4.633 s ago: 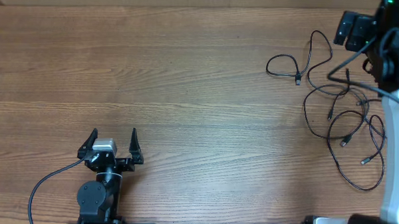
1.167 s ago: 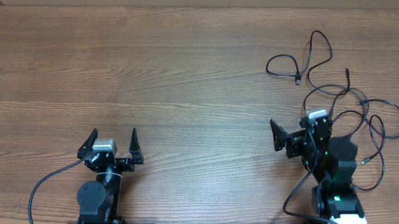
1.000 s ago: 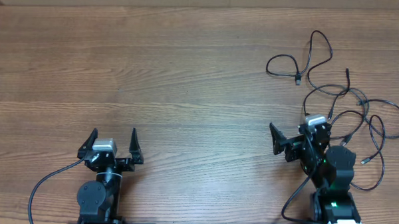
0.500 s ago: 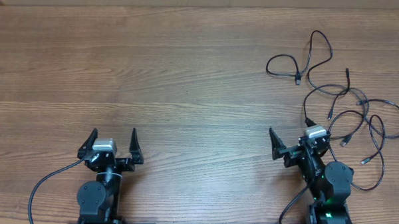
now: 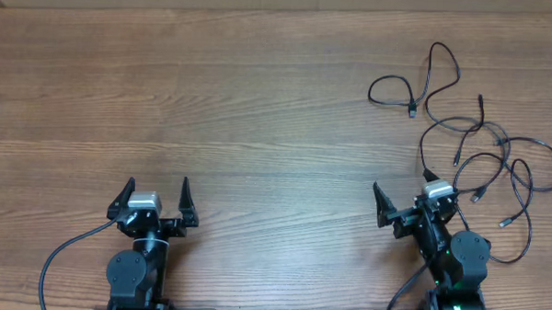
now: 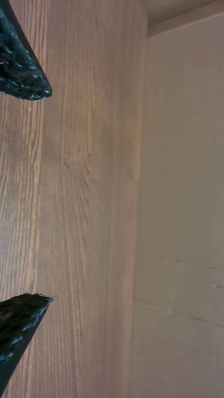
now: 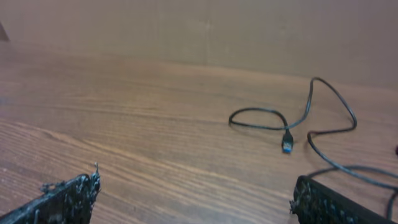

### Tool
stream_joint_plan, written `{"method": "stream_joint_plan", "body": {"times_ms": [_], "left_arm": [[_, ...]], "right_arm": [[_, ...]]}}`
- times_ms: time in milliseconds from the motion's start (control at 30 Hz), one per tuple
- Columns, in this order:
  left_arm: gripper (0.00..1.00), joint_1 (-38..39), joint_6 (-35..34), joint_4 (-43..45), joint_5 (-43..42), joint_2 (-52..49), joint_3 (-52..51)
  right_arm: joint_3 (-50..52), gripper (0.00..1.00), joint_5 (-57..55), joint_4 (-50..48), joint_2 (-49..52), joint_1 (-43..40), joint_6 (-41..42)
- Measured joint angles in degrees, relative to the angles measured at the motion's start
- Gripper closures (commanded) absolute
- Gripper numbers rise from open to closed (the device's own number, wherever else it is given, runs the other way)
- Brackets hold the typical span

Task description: Untangle cables

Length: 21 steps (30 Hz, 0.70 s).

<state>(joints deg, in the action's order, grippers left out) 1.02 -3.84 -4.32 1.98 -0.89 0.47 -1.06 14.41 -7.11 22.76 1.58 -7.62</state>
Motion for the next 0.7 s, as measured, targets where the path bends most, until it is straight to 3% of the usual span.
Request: {"method": "stream_joint_plan", "body": {"times_ms": [233,700], "left_arm": [[0.0,0.0,0.0,-0.04,0.0,0.02,0.0],[0.01,0.0,0.0,-0.07,0.0,0.02,0.0]], "right_arm": [[0.0,0.0,-2.67,10.36,-10.93,0.0,0.09],[0.0,0.0,-4.2,11.17,-21.4,0.0,0.09]]}}
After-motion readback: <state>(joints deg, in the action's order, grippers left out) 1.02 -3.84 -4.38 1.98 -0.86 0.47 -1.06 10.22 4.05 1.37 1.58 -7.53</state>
